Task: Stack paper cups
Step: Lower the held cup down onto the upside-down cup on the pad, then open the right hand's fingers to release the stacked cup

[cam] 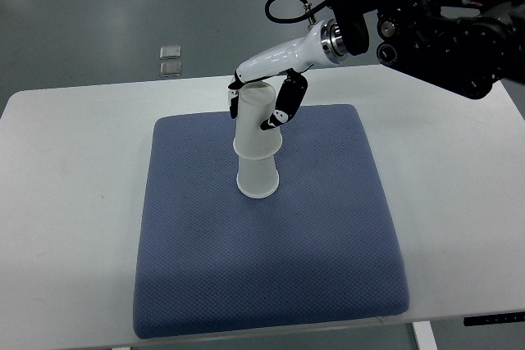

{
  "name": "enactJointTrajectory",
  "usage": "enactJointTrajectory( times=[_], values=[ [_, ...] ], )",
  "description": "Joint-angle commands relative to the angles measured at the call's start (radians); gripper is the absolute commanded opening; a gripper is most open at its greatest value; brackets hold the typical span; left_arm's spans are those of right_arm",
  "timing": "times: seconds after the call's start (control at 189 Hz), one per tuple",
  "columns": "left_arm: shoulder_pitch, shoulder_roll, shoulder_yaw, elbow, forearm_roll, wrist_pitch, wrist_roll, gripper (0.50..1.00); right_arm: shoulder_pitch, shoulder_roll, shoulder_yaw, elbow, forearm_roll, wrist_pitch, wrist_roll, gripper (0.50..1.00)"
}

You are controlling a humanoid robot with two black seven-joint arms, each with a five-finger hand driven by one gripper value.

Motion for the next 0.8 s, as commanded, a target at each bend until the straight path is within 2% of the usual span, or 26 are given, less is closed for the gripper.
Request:
enactJointTrajectory(
  times=[0.0, 0.381, 0.497, 0.561, 0.793],
  values=[
    [0.0, 0.0, 0.0, 0.0, 0.0, 0.0, 0.0, 1.0, -0.004, 0.0, 0.0, -0.001, -0.001, -0.001, 0.0, 0.652],
    [0.0, 0.0, 0.0, 0.0, 0.0, 0.0, 0.0, 1.0, -0.033, 0.002, 0.0, -0.016, -0.003, -0.025, 0.0, 0.654],
    [0.0, 0.0, 0.0, 0.001, 0.0, 0.0, 0.0, 1.0, -0.042, 0.003, 0.0, -0.016, -0.001, -0.03, 0.002, 0.684],
    [0.0, 0.0, 0.0, 0.0, 0.0, 0.0, 0.0, 1.0, -0.05, 0.005, 0.001, -0.016, -0.001, -0.041, 0.002, 0.717],
    [0.0, 0.0, 0.0, 0.001, 0.0, 0.0, 0.0, 1.0, -0.054, 0.009, 0.0, -0.016, 0.002, -0.045, 0.0, 0.754]
  ],
)
